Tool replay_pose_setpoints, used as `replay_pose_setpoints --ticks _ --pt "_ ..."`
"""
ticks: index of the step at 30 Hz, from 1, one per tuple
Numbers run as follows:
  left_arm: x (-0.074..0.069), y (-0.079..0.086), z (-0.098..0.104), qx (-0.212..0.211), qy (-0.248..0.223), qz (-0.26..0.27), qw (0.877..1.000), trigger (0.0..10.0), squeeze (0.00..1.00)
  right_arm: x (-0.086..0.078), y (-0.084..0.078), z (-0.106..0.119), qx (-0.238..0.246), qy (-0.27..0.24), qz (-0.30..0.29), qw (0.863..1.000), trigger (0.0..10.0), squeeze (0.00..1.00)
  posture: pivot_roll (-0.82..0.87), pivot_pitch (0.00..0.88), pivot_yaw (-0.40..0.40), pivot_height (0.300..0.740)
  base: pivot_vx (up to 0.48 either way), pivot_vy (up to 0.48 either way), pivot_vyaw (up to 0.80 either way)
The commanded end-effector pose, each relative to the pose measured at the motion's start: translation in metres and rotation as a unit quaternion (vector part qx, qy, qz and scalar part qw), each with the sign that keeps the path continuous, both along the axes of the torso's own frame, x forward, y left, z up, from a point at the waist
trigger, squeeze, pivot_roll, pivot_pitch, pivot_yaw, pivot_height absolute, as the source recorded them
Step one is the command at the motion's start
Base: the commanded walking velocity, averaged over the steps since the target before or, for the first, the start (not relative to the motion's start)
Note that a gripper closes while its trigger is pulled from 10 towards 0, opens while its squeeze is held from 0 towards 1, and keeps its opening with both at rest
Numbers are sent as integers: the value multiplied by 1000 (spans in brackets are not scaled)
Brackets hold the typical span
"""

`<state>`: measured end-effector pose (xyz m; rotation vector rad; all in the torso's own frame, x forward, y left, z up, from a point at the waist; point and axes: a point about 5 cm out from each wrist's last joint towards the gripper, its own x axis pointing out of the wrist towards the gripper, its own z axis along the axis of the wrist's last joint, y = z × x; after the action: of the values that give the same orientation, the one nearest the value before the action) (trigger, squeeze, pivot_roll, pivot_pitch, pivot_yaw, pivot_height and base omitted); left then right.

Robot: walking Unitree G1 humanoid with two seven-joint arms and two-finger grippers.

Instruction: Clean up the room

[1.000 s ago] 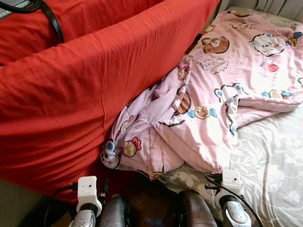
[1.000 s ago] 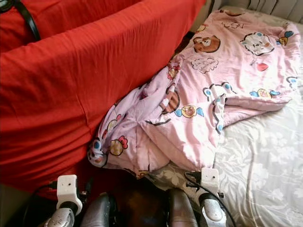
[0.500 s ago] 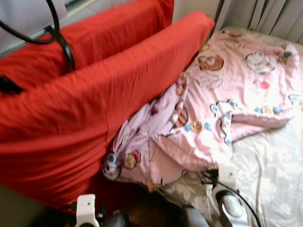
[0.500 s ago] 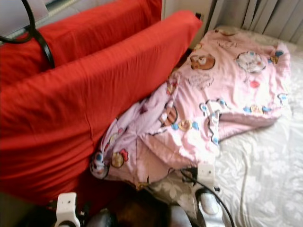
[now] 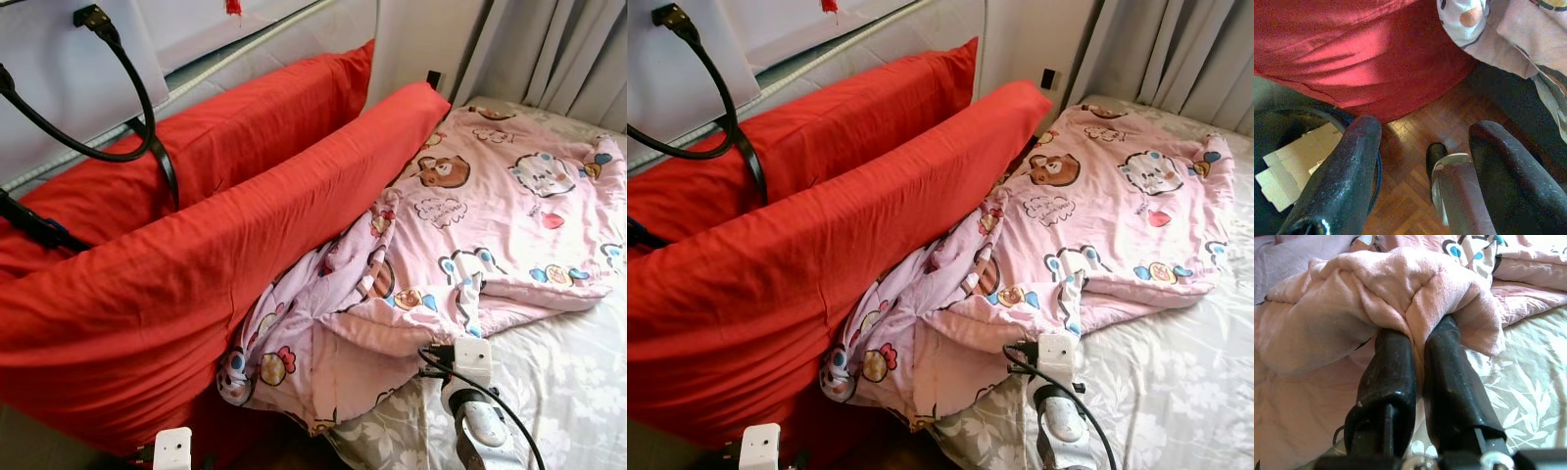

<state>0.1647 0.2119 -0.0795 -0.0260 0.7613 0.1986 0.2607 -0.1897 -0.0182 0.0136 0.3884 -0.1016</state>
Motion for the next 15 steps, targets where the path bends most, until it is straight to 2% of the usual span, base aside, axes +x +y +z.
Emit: replay_pose_setpoints --ticks 1,15 --pt "-16 2 -8 0 36 4 999 10000 0 -4 -3 -3 1 4 -11 1000 10000 0 -83 66 -1 740 0 0 0" --pt "-16 -1 -9 -9 41 4 999 10000 0 -1 -8 1 -5 -7 -29 1000 10000 0 -68 157 -7 740 0 0 0"
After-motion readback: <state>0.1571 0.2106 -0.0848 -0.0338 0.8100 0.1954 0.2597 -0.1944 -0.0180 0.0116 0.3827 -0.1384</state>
